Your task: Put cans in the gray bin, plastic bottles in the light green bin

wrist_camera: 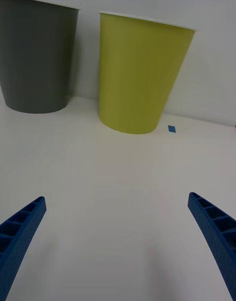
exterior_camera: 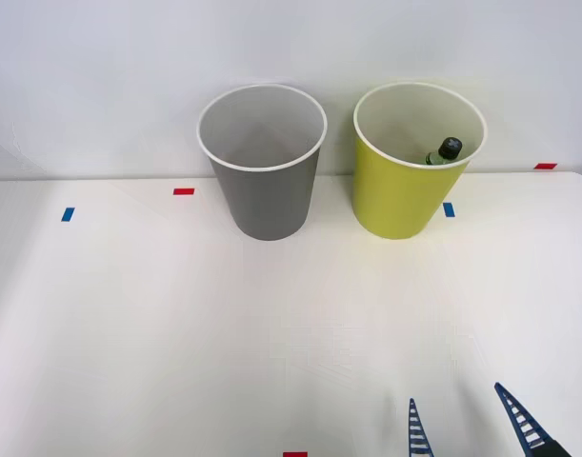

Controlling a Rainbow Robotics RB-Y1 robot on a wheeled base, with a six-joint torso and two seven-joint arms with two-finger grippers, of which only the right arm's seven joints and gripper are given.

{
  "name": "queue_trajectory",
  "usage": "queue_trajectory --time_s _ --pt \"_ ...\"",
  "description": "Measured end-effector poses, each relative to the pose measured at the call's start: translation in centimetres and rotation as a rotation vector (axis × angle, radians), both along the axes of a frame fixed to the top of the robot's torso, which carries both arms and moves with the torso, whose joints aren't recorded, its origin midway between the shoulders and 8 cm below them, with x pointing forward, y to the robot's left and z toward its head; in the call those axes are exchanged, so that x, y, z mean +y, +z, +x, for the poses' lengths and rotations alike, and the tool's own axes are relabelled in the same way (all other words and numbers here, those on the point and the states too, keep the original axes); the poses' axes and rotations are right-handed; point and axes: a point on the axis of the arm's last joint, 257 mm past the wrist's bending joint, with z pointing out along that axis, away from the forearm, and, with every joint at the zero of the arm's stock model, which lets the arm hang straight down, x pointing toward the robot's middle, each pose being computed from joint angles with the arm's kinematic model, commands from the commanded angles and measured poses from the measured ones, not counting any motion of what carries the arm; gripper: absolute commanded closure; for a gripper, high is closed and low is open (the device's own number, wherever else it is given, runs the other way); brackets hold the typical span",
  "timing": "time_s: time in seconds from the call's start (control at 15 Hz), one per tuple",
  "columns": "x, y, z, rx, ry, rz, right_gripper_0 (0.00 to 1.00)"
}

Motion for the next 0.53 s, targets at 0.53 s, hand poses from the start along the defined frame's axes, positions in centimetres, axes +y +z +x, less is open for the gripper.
queue_trajectory --time_s 0.53 --pt "0.0 0.0 0.0 0.0 0.0 0.0 0.0"
